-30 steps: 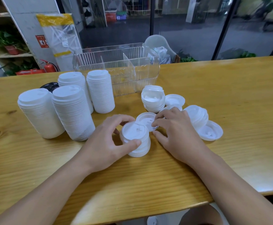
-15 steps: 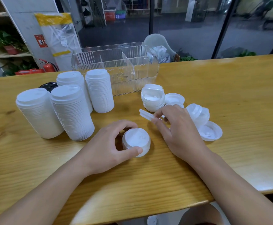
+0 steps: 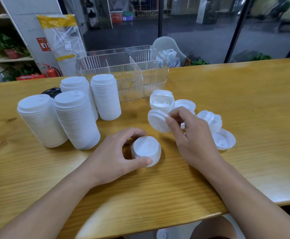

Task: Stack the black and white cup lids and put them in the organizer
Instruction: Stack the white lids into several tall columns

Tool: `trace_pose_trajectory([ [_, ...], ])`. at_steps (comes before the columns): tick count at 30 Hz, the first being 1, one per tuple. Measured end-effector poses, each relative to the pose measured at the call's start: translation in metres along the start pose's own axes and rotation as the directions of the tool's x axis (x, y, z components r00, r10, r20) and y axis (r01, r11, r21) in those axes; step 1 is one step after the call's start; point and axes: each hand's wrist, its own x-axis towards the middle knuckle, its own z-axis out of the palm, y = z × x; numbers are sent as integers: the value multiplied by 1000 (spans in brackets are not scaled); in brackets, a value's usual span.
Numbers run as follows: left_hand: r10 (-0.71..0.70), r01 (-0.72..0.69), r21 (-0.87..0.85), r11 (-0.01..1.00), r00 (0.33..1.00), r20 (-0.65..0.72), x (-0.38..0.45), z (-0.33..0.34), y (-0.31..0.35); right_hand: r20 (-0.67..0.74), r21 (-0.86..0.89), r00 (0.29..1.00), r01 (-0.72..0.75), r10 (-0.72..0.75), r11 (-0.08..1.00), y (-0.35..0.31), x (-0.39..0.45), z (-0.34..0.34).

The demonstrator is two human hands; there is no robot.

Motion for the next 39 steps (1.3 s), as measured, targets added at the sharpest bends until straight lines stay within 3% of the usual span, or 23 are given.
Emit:
trace_pose_trajectory([
  [3,17,-30,-98,995,991,-135,3,2,0,-6,252,998,-63,66,966,-6,0,-4],
  [6,56,-104,-178,979,965,-255,7,2,3,75,420,990,-140,120,897,-9,4,-6],
  [13,248,-269,-85,959,948,-200,3,2,10,307,546,946,-263,103,795,-15,3,-8],
  [18,254,-269,-36,963,940,-227,3,3,11,316,517,946,-238,75,822,-19,2,-9],
  [23,137,-158,-36,987,931,-338,4,3,8,312,556,949,-218,41,803,-17,-1,-5],
  [31,228,-229,23,973,943,-242,5,2,7,358,522,934,-220,23,824,-12,-1,-4],
  [39,121,-122,5,992,980,-156,3,3,-2,172,197,980,-132,98,971,-4,-3,-4],
])
